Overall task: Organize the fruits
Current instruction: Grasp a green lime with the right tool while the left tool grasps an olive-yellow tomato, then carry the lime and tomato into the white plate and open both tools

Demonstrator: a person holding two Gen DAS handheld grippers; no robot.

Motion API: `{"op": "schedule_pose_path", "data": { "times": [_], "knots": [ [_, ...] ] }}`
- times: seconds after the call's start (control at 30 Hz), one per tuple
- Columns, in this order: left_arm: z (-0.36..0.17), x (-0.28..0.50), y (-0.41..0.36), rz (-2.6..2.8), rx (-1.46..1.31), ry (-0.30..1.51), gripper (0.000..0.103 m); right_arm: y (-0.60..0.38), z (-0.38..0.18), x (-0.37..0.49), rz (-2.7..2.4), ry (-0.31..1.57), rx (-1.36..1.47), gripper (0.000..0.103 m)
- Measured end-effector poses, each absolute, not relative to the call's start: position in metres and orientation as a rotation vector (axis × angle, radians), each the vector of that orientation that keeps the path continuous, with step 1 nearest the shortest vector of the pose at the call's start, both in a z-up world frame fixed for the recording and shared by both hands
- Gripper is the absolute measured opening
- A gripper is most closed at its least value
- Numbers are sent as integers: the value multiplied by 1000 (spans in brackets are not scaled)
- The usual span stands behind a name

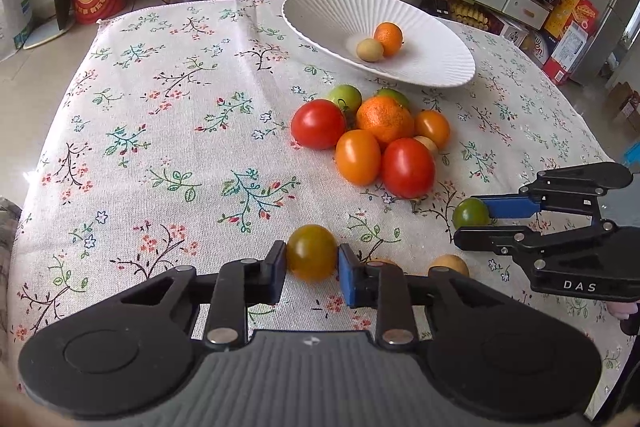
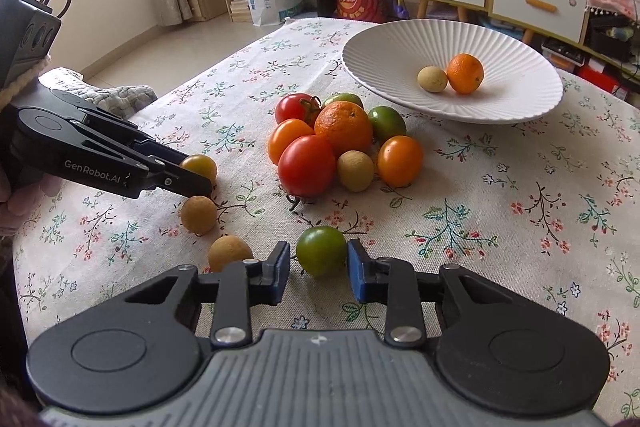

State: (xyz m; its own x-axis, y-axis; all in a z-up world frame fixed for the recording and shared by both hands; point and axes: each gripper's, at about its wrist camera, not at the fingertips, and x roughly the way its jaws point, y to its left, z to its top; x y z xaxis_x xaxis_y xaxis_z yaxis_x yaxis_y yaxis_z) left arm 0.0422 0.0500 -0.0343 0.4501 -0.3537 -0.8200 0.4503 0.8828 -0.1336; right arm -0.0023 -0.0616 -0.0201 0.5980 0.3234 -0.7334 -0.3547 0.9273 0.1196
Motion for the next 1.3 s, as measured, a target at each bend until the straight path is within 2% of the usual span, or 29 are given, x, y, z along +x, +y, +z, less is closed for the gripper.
{"op": "schedule_pose_path", "data": {
  "times": [0.87,1.3],
  "knots": [
    [-9,42,38,-493,80,898,17,-66,9,6,374,790,-5,23],
    [3,51,7,-497,78,851,17,-78,23,16,335,748,-1,23]
  ]
}}
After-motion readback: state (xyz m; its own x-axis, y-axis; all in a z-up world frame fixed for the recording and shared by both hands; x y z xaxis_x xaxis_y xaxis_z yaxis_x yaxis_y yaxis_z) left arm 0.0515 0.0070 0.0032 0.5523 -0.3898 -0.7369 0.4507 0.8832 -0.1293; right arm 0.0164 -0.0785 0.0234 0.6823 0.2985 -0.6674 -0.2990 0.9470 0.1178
